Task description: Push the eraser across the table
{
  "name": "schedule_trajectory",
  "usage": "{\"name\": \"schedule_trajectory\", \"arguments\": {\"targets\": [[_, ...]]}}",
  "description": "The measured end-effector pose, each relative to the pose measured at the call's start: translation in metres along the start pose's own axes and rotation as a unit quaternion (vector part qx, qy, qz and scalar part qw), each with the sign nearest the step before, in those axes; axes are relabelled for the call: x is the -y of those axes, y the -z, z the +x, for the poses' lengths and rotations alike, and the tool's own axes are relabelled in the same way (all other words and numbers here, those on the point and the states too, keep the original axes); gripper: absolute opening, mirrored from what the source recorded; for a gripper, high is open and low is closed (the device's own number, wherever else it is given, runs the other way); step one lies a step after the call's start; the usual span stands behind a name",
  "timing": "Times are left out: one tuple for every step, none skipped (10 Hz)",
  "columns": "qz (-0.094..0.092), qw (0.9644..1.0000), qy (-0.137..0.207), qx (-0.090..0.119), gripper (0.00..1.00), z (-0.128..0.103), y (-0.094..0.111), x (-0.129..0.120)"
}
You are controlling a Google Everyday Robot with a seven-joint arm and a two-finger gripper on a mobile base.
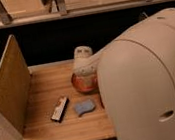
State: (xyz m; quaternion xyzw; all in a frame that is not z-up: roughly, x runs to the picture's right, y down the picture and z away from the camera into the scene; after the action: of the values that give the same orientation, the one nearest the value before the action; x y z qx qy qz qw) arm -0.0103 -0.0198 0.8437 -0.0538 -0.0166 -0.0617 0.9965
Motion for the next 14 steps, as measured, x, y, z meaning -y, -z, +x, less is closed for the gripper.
{"name": "schedule_trajectory", "arguments": {"targets": [[0.000, 1.0000, 0.000, 0.000, 0.66, 0.0001, 0.0001, 0.0002], [0.000, 1.0000, 0.000, 0.000, 0.66, 0.0000, 0.0000, 0.0001], [0.000, 1.0000, 0.000, 0.000, 0.66, -0.0001, 0.0001, 0.0002], [0.000, 1.0000, 0.000, 0.000, 0.66, 0.0000, 0.0001, 0.0002], [0.000, 1.0000, 0.000, 0.000, 0.66, 0.0000, 0.0001, 0.0002], [0.000, 1.0000, 0.000, 0.000, 0.66, 0.0000, 0.0001, 0.0002], [0.000, 1.0000, 0.000, 0.000, 0.66, 0.0000, 0.0000, 0.0001], [0.000, 1.0000, 0.000, 0.000, 0.66, 0.0000, -0.0001, 0.0000], [0.000, 1.0000, 0.000, 0.000, 0.66, 0.0000, 0.0000, 0.0000], [0.000, 1.0000, 0.000, 0.000, 0.60, 0.0000, -0.0001, 0.0000], [0.000, 1.0000, 0.000, 0.000, 0.52, 0.0000, -0.0001, 0.0000], [0.000, 1.0000, 0.000, 0.000, 0.40, 0.0000, -0.0001, 0.0000], [0.000, 1.0000, 0.000, 0.000, 0.31, 0.0000, -0.0001, -0.0001], [0.000, 1.0000, 0.000, 0.000, 0.21, -0.0001, -0.0001, -0.0001]]}}
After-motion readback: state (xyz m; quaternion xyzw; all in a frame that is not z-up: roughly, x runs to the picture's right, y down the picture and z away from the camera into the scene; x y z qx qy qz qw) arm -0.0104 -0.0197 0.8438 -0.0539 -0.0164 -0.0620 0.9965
